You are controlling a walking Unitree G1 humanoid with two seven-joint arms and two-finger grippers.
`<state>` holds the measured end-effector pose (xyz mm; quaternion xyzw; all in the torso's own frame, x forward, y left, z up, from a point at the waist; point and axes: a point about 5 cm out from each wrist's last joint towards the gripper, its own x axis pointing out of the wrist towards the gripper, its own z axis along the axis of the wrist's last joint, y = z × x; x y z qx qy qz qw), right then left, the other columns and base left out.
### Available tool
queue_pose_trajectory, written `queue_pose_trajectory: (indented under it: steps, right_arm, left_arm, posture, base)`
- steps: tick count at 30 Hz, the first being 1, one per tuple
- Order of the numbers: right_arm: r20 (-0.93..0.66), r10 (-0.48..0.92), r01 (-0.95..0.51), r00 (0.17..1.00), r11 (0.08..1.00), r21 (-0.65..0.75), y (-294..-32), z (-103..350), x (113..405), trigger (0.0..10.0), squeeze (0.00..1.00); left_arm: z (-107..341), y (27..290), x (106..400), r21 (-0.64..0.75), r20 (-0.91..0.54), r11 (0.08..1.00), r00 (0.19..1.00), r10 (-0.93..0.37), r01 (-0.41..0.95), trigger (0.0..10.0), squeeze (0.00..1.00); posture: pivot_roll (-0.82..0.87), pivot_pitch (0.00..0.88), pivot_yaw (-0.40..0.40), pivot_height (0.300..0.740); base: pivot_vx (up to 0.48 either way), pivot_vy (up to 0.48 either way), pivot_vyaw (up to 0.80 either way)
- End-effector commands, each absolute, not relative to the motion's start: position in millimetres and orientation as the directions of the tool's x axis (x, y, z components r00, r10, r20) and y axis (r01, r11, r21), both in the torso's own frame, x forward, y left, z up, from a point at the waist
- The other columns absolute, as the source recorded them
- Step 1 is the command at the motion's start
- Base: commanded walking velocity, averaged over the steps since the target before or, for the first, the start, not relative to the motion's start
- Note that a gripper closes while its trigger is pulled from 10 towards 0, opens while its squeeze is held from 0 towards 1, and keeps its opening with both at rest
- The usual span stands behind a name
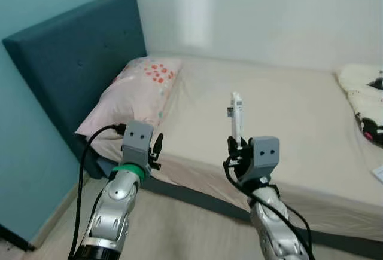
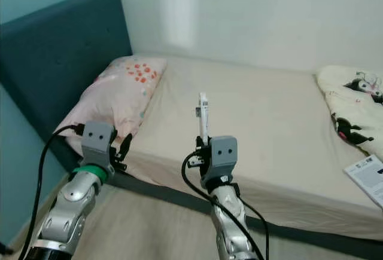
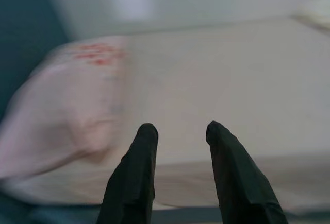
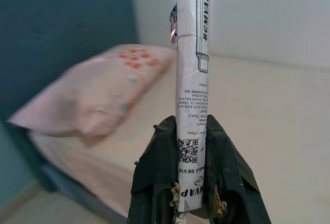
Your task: Clean up the room
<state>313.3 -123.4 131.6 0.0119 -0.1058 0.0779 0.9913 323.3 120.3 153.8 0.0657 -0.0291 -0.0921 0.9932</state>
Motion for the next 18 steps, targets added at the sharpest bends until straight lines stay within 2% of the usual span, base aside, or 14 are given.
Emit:
queue_pose_trajectory:
  steps: [1, 18]
  right_arm:
    - [0.191, 0.155, -0.160, 0.969, 0.987, 0.008, -121, 127, 313, 10.0, 0.00]
    - [0.182, 0.211, -0.217, 0.960, 0.976, 0.011, -101, 123, 314, 10.0, 0.00]
  left_arm:
    - [151, 121, 323, 0.143, 0.029, 0.972, 0.981, -0.190, 0.184, 10.0, 0.00]
    - [135, 135, 318, 0.199, -0.074, 0.960, 0.979, -0.188, 0.199, 10.0, 0.00]
  posture:
    - [-0.09, 0.005, 0.078, 0.740]
    - [-0.09, 0.000, 0.094, 0.740]
  base:
    - [0.000, 0.000, 0.80]
    - [0.000, 0.000, 0.80]
